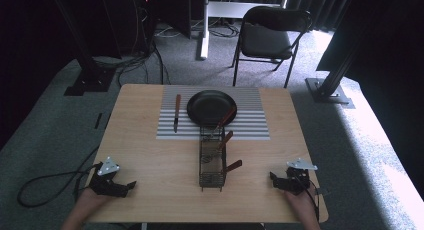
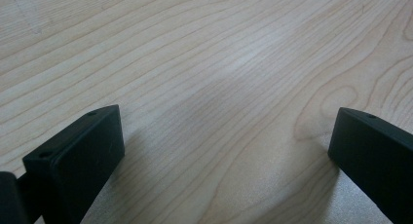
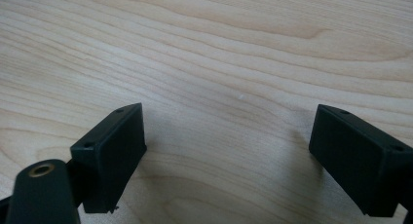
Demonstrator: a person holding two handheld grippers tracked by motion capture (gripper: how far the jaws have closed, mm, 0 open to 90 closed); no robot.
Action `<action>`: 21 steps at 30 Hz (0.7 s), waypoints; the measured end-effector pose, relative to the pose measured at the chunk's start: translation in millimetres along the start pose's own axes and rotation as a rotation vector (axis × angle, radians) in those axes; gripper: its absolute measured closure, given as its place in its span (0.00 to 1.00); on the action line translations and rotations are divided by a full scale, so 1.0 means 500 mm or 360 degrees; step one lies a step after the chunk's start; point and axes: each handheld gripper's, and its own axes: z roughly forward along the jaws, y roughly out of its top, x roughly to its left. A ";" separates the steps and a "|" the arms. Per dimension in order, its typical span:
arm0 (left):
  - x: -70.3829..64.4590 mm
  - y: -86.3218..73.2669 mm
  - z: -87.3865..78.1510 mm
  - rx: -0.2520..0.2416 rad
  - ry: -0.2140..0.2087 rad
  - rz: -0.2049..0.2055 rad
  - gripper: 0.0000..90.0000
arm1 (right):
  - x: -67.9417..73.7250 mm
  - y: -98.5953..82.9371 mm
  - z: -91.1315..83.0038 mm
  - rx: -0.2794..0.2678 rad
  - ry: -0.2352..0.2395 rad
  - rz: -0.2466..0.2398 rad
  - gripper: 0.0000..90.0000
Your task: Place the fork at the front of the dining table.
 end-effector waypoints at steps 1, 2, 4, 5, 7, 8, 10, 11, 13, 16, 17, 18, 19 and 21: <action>0.000 0.000 0.000 0.0000 0.0000 0.0000 0.00 | 0.000 0.000 0.000 0.0002 0.0000 0.0004 0.14; 0.000 0.000 0.000 0.0000 0.0000 0.0000 0.00 | 0.000 0.001 0.000 0.0004 -0.0001 0.0003 0.14; 0.000 0.000 0.000 0.0000 0.0000 0.0001 0.00 | 0.001 0.002 0.000 0.0011 -0.0004 0.0006 0.14; 0.000 0.000 0.000 0.0000 0.0000 0.0001 0.00 | 0.002 0.002 0.000 0.0016 -0.0007 0.0009 0.14; 0.000 0.000 0.000 0.0000 -0.0002 0.0004 0.00 | 0.006 0.004 -0.002 0.0029 -0.0016 0.0015 0.15; 0.000 0.000 0.000 0.0001 -0.0002 0.0005 0.00 | 0.009 0.004 -0.003 0.0038 -0.0017 0.0016 0.16; -0.001 0.001 0.001 0.0001 -0.0004 0.0005 0.00 | 0.013 0.007 -0.005 0.0058 -0.0018 0.0015 0.20; -0.001 0.001 0.001 0.0001 -0.0004 0.0006 0.00 | 0.015 0.008 -0.006 0.0060 -0.0013 0.0006 0.23; -0.001 0.001 0.001 0.0001 -0.0004 0.0006 0.00 | 0.017 0.011 -0.008 0.0068 0.0017 0.0010 0.23; -0.001 0.001 0.001 0.0001 -0.0004 0.0006 0.00 | 0.021 0.021 -0.015 0.0066 0.0070 0.0032 0.24; -0.001 0.001 0.001 0.0001 -0.0004 0.0005 0.00 | 0.024 0.025 -0.020 0.0059 0.0075 0.0037 0.24; -0.001 0.001 0.001 0.0001 -0.0005 0.0005 0.00 | 0.027 0.033 -0.027 0.0040 0.0100 0.0039 0.24; -0.001 0.001 0.001 0.0001 -0.0004 0.0005 0.00 | 0.029 0.039 -0.032 0.0025 0.0119 0.0042 0.24; -0.001 0.001 0.001 0.0001 -0.0004 0.0005 0.00 | 0.038 0.054 -0.046 -0.0012 0.0157 0.0048 0.25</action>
